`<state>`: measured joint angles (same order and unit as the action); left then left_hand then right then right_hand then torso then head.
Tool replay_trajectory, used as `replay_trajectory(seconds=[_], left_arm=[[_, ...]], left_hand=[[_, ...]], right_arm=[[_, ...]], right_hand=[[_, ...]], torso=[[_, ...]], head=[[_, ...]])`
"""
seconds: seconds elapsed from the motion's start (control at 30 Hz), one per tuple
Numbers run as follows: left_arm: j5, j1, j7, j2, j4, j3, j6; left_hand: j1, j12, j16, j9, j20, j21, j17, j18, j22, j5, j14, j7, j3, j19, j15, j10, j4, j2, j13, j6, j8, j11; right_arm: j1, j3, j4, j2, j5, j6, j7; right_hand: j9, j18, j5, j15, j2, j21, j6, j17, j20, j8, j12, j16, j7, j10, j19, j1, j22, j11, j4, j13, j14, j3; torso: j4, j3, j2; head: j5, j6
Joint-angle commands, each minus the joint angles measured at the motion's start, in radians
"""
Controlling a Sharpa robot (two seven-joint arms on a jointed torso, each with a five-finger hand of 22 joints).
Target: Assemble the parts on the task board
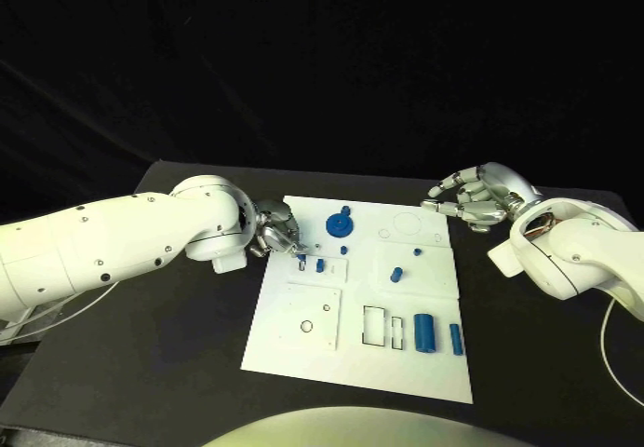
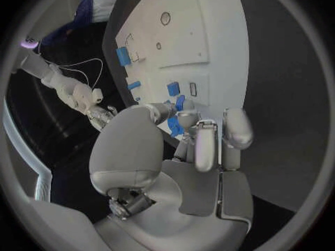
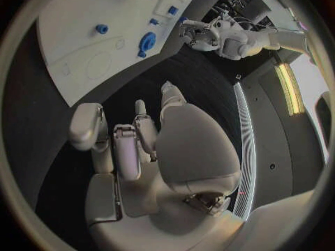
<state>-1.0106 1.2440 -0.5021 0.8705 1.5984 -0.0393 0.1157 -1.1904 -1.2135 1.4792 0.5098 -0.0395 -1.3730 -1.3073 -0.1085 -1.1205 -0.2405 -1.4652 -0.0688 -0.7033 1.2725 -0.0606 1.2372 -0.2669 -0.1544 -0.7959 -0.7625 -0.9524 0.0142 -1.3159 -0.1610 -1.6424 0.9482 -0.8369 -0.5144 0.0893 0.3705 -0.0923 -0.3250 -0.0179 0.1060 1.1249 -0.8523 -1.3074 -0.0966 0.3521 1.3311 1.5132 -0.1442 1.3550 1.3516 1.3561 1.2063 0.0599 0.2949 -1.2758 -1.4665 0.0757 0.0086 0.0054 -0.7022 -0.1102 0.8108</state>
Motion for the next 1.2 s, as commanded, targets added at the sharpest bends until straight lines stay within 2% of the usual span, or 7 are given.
replay_trajectory(seconds=[0.03,0.07,0.27,0.43,0.67,1.2], left_arm=[[-0.061,-0.010,0.025,0.003,0.016,0.001,-0.063],[-0.064,-0.013,0.025,0.004,0.017,0.001,-0.066],[-0.090,-0.031,0.031,0.005,0.025,-0.001,-0.083],[-0.111,-0.039,0.033,0.002,0.026,-0.002,-0.085],[-0.148,-0.043,0.031,0.000,0.025,-0.002,-0.079],[-0.182,-0.044,0.015,-0.001,0.019,-0.002,-0.008]], left_hand=[[0.011,-0.005,0.004,0.002,-0.002,-0.005,-0.043,0.013,-0.005,-0.003,-0.053,0.007,-0.188,0.009,-0.010,0.008,0.179,-0.003,-0.004,-0.008,-0.008,0.000],[0.011,-0.005,0.004,0.002,-0.002,-0.005,-0.043,0.013,-0.005,-0.003,-0.053,0.007,-0.188,0.009,-0.010,0.008,0.179,-0.003,-0.004,-0.008,-0.008,0.000],[0.020,-0.010,0.004,0.003,-0.001,-0.009,-0.043,0.014,-0.012,-0.004,-0.053,0.009,-0.202,0.013,-0.011,0.015,0.184,-0.009,-0.013,-0.012,-0.012,0.001],[0.023,-0.012,0.004,0.003,0.000,-0.009,-0.043,0.014,-0.012,-0.005,-0.053,0.010,-0.207,0.013,-0.012,0.018,0.187,-0.012,-0.016,-0.013,-0.013,0.002],[0.028,-0.014,0.004,0.003,0.001,-0.011,-0.044,0.015,-0.015,-0.006,-0.054,0.011,-0.215,0.015,-0.012,0.021,0.191,-0.016,-0.019,-0.015,-0.015,0.003],[0.033,-0.015,0.004,0.003,0.002,-0.012,-0.043,0.015,-0.016,-0.006,-0.054,0.012,-0.226,0.015,-0.013,0.023,0.198,-0.022,-0.020,-0.016,-0.018,0.004]], right_arm=[[0.002,0.000,0.000,0.000,-0.003,0.007,-0.009],[0.002,0.000,0.000,0.001,-0.003,0.007,-0.009],[0.004,0.000,0.001,0.001,-0.002,0.007,-0.010],[0.005,0.000,0.001,0.001,-0.002,0.007,-0.010],[0.006,0.000,0.001,0.001,-0.001,0.008,-0.011],[0.007,0.000,0.002,0.002,0.000,0.007,-0.012]], right_hand=[[-0.001,-0.011,0.000,0.007,-0.007,-0.003,0.005,-0.070,0.002,0.005,-0.001,-0.006,0.000,-0.005,-0.006,-0.010,-0.001,0.002,-0.001,-0.001,-0.063,0.006],[-0.001,-0.011,0.000,0.007,-0.007,-0.003,0.005,-0.070,0.002,0.005,-0.001,-0.006,0.000,-0.005,-0.006,-0.010,-0.001,0.002,-0.001,-0.001,-0.063,0.006],[-0.001,-0.011,0.000,0.007,-0.007,-0.003,0.005,-0.070,0.002,0.005,-0.001,-0.006,0.000,-0.005,-0.006,-0.010,-0.001,0.002,-0.001,-0.001,-0.063,0.006],[-0.001,-0.011,0.000,0.007,-0.007,-0.003,0.005,-0.070,0.002,0.005,-0.001,-0.006,0.000,-0.005,-0.006,-0.010,-0.001,0.002,-0.001,-0.001,-0.063,0.006],[-0.001,-0.012,0.000,0.007,-0.009,-0.006,0.005,-0.069,0.002,0.006,-0.002,-0.006,0.001,-0.006,-0.007,-0.011,-0.002,0.002,-0.002,0.001,-0.063,0.007],[-0.001,-0.012,0.000,0.007,-0.009,-0.006,0.005,-0.069,0.002,0.006,-0.002,-0.006,0.001,-0.006,-0.007,-0.011,-0.002,0.002,-0.002,0.001,-0.063,0.007]], torso=[[-0.0002,-0.0005,-0.001],[-0.0007,0.0005,-0.001],[-0.0011,-0.0002,-0.002],[-0.0020,0.0000,-0.002],[-0.0021,0.0015,-0.003],[-0.0016,0.0017,-0.002]], head=[[-0.003,0.000],[-0.004,0.000],[-0.004,0.002],[-0.006,0.003],[-0.006,0.006],[-0.007,0.011]])
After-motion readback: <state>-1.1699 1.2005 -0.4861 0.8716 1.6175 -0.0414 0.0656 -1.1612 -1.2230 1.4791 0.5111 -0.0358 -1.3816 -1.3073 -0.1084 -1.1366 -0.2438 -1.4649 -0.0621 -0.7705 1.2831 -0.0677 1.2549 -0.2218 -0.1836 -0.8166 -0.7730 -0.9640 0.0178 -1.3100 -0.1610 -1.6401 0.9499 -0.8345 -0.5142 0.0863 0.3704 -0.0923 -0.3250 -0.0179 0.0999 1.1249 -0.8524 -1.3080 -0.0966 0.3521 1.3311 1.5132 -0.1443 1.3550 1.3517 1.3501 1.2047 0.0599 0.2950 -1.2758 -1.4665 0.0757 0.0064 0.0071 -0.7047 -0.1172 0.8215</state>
